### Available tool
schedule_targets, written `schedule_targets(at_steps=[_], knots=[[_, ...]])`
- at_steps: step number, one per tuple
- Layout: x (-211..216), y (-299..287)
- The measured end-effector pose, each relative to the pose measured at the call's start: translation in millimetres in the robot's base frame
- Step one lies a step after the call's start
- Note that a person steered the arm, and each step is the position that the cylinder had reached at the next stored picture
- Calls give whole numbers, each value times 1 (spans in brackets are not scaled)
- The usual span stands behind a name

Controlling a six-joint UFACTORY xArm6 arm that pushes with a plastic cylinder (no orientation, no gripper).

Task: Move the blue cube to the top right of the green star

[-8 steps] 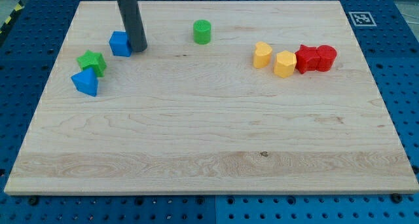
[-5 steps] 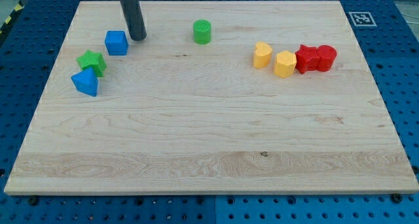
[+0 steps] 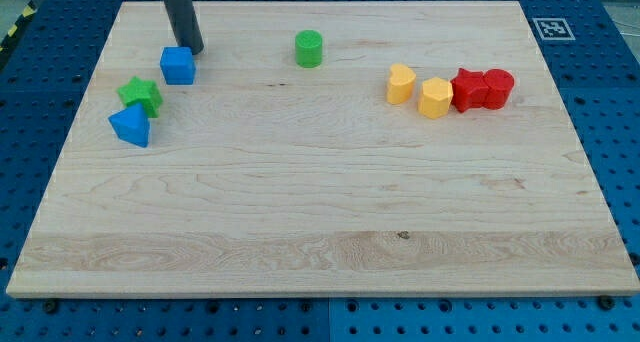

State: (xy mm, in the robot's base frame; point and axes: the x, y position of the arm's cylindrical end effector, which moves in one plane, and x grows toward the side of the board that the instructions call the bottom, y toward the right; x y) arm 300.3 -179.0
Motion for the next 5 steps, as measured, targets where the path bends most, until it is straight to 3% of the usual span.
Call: schedule_targets(at_steps=[5], knots=[[43,42]])
